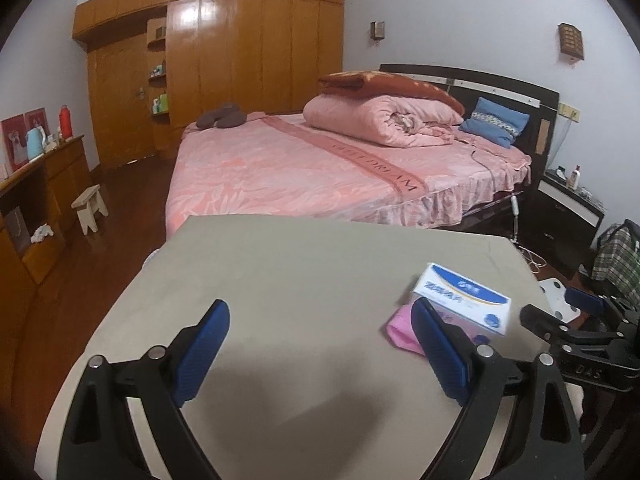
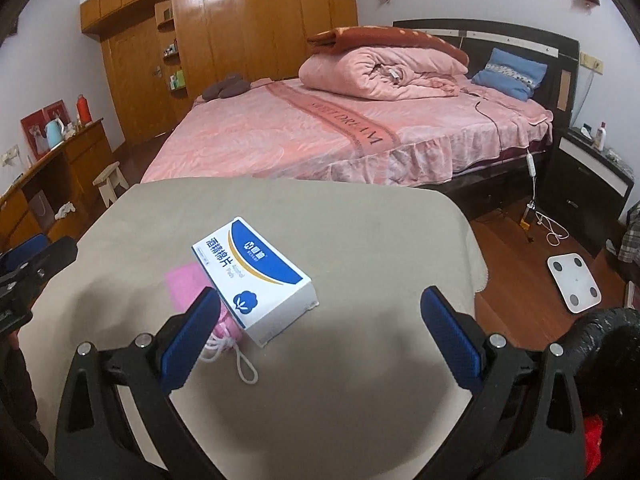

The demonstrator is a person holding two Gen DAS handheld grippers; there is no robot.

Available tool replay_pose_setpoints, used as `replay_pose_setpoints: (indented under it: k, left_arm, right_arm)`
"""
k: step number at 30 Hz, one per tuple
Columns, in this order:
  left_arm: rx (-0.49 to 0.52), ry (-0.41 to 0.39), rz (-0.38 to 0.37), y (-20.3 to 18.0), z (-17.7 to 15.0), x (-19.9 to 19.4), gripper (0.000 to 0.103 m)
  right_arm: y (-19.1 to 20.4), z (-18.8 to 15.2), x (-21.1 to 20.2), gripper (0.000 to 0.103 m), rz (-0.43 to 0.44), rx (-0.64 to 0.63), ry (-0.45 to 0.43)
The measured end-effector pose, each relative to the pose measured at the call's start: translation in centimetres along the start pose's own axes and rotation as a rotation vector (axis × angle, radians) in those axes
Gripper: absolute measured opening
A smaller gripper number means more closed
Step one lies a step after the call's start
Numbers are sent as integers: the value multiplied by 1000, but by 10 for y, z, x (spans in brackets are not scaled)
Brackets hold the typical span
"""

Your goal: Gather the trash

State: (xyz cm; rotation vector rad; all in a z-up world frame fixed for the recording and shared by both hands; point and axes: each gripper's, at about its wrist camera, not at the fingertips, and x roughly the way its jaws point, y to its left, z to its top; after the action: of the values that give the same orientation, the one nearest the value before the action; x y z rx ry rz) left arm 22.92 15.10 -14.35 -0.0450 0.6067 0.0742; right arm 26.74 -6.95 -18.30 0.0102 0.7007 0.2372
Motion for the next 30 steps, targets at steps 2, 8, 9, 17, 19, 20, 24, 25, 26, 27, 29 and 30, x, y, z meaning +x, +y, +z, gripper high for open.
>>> replay_pose_setpoints:
  k: [2,8,9,17,19,20,24,25,26,27,29,30]
  left_arm:
    - [-20,10,11,5,-1,6,90]
    - [-52,26,33,15,-5,16,90]
    - [-54,28,35,16,-5,16,90]
    - [-68,33,58,23,-7,18,90]
    - [-73,35,63,25,-8,18,90]
    - [-74,36,63,26,-7,18,90]
    - [-74,36,64,26,-7,19,90]
    - [-74,36,64,26,-7,19,90]
    - [-74,36,63,26,-7,19,90]
    - [-73,36,61,26,-7,19,90]
    - [-70,35,61,25,-7,18,90]
    - [-69,34,60,24,-8,17,90]
  right_arm:
    - [3,0,3,97,8,-7,6]
    - [12,4,18,97,27,-35,26]
    - [13,5,21,97,34,-36,33]
    - [30,5,41,97,71,-88,88]
    - [32,6,45,91,79,-94,102]
    - [34,6,46,82,84,-98,110]
    - [36,2,46,68,94,-99,131]
    - [36,2,43,68,92,-94,131]
    - [36,1,42,68,90,-89,130]
    - [35,0,37,68,81,-81,127]
    - [31,-3,30,68,67,-60,120]
    - [27,-6,23,68,41,-36,117]
